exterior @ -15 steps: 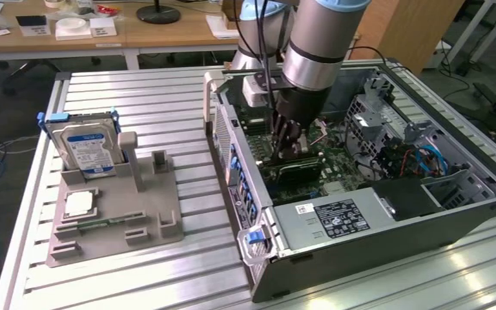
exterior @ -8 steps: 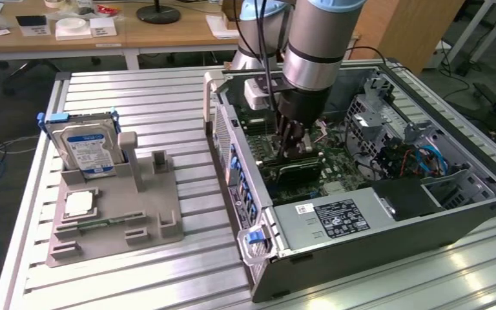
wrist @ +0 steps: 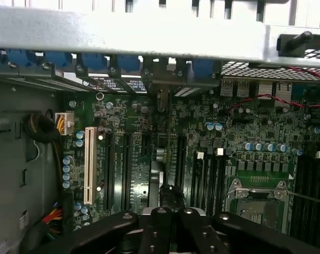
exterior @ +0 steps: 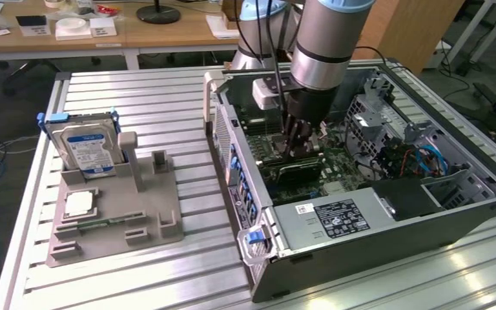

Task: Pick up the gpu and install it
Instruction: 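Press down on the gpu until it lock into place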

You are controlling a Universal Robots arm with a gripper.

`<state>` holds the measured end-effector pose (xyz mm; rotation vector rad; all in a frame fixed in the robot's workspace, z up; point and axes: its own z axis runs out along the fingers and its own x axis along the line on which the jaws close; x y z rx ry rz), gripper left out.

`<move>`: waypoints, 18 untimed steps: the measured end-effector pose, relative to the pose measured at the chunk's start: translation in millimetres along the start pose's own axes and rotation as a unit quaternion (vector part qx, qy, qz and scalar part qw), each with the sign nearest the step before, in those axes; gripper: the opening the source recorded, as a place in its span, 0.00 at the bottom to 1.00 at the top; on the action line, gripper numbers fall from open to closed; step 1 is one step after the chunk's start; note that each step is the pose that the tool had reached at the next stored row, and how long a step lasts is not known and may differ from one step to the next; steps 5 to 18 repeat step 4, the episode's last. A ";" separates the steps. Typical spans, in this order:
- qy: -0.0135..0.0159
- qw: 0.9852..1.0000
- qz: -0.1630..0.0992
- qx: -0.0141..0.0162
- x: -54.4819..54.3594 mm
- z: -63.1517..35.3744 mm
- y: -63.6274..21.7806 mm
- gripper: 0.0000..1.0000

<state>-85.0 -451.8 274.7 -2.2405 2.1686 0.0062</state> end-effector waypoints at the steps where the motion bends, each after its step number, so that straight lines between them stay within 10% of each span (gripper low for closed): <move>1: 0.000 1.000 0.000 0.000 0.0 0.0 0.0 0.11; 18: 0.000 1.000 0.000 0.000 0.0 0.0 -0.1 0.11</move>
